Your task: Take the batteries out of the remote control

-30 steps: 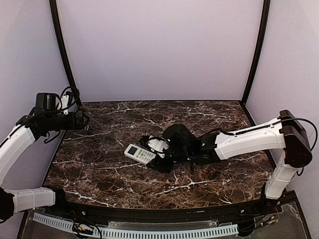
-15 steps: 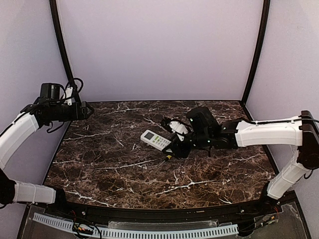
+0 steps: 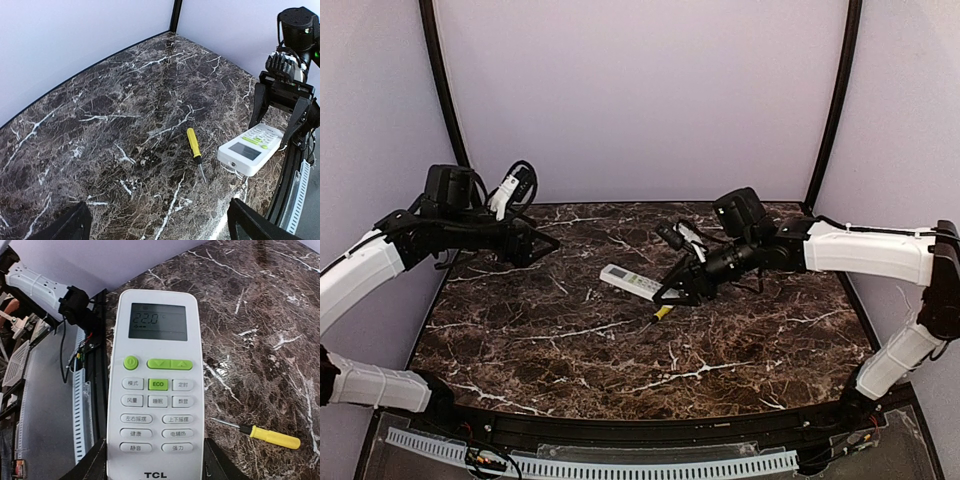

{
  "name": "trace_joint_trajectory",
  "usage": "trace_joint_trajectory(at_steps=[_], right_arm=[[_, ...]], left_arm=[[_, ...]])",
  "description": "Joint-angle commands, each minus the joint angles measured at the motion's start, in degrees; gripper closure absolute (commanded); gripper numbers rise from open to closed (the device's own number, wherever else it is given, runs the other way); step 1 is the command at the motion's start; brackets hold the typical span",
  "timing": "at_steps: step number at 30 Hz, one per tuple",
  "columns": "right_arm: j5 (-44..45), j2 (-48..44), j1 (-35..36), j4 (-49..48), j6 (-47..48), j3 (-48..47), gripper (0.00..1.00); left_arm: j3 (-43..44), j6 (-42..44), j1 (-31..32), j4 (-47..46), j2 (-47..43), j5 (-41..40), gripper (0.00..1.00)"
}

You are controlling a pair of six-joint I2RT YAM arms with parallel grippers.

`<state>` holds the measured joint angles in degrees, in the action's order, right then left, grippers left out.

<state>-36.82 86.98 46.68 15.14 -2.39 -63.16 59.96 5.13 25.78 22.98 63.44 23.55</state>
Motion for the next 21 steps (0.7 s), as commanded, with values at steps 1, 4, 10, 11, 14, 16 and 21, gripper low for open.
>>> trace_joint_trajectory(at_steps=[1,4,10,11,14,16,21], right_arm=[[-13.4,0.72,-2.15,0.91,-0.45,-3.62,1.0],[-16.0,1.91,-2.74,1.69,-0.02,-4.73,1.0],[-24.78,4.67,-3.68,2.06,0.15,-6.33,1.0],[-26.18,5.17,-3.88,3.03,0.91,-6.9,1.0],[-30.76,5.98,-4.87,6.2,2.74,-8.59,1.0],[-33.35,5.92,-5.26,8.33,4.84,-9.42,1.0],[-37.2,6.34,-5.37,11.38,7.74,-10.1,1.0]], left_arm=[[-0.77,3.07,0.64,-3.11,-3.57,2.99,0.05],[-2.38,3.93,0.67,-7.23,-5.45,3.2,0.07],[-5.43,8.2,0.67,-13.27,-6.63,6.42,0.07],[-5.85,9.83,0.67,-14.93,-6.69,9.21,0.07],[-9.99,12.44,0.67,-20.5,-7.77,14.5,0.06],[-11.74,13.88,0.67,-22.45,-8.32,17.55,0.06],[-12.96,17.62,0.67,-22.17,-8.35,22.66,0.07]])
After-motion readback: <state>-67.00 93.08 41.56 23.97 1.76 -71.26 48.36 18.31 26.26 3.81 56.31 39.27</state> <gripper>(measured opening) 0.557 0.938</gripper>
